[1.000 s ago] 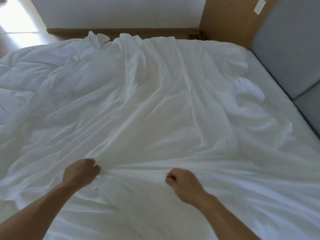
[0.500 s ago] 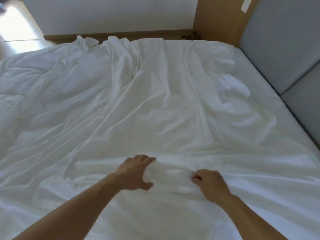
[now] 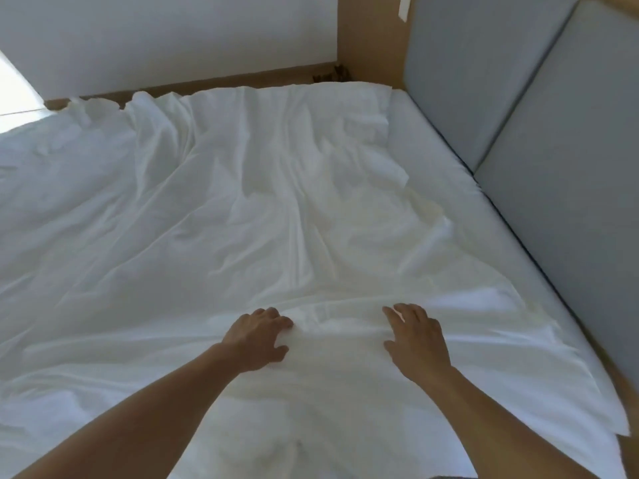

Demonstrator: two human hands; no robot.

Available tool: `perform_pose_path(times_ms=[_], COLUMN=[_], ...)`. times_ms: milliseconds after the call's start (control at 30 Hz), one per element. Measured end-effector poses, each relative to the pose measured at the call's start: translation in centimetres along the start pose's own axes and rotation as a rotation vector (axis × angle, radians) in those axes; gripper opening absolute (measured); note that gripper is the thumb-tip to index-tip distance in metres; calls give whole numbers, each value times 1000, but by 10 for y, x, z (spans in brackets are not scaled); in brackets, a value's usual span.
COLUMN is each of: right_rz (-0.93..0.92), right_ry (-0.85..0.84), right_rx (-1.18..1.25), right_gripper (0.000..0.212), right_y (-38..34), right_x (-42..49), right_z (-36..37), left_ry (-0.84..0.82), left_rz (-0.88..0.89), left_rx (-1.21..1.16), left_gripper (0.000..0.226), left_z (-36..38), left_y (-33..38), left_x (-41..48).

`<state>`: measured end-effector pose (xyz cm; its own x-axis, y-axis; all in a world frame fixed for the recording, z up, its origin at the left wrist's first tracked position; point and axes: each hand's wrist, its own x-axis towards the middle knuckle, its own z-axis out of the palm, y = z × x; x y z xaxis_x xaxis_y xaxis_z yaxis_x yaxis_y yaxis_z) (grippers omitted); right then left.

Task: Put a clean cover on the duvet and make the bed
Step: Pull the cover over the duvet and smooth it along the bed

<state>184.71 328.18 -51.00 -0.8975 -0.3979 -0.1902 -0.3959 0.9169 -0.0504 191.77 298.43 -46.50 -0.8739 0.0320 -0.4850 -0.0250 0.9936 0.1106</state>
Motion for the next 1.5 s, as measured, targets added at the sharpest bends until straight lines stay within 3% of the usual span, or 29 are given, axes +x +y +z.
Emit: perform_pose_path(times_ms=[67,167,233,367,433,500,600,700,767,833,900,1067,1167,1233,1333,1500], right_rz=[16,-36,-126,-288,-215,-152,-7,153,263,387,439,309,261,319,408,597], right_ry=[-50,-98,-229,-790,-873,-880,-721,-215,-45,-89,-156,24,-16,3,22,243], right_rx=[-56,-78,32,425,572,626,745,650,489,342,220,258,290,440,613,550], right_gripper=[58,18,22,27,27,17,22,30,49,71,77,22,23,25,25,28], right_y=[19,20,14,-13,-12,0,25,73,122,169,205,249,262,277,304,353], right_x=[5,13,12,-15,-20,-14,0,18,31,40,45,50,53,54,47,38], right_z=[7,5,3,-6,-8,-8,-12,-17,-13,-4,13,45,45,44,47,61], left_ry=[73,32,-157,-616,-654,-528,-207,-160,-114,-50,-43,-61,-33,-22,-12,5], left_rz=[14,39,8,-63,-26,46,52,114,140,151,137,21,-202,-285,-217,-38], left_rx=[41,59,-39,-81,-67,-52,-159,-194,-170,-163,-202,-279,-368,-366,-304,-252], left_gripper=[36,19,16,25,24,28,43,62,64,62,60,67,67,65,63,76], left_z=[4,-1,-7,-25,-32,-37,-36,-28,-22,-17,-13,-4,0,1,4,6], left_y=[13,20,17,15,26,47,82,119,144,169,195,265,296,308,319,354], left_x=[9,17,24,36,46,63,87,109,121,136,153,197,217,227,229,227])
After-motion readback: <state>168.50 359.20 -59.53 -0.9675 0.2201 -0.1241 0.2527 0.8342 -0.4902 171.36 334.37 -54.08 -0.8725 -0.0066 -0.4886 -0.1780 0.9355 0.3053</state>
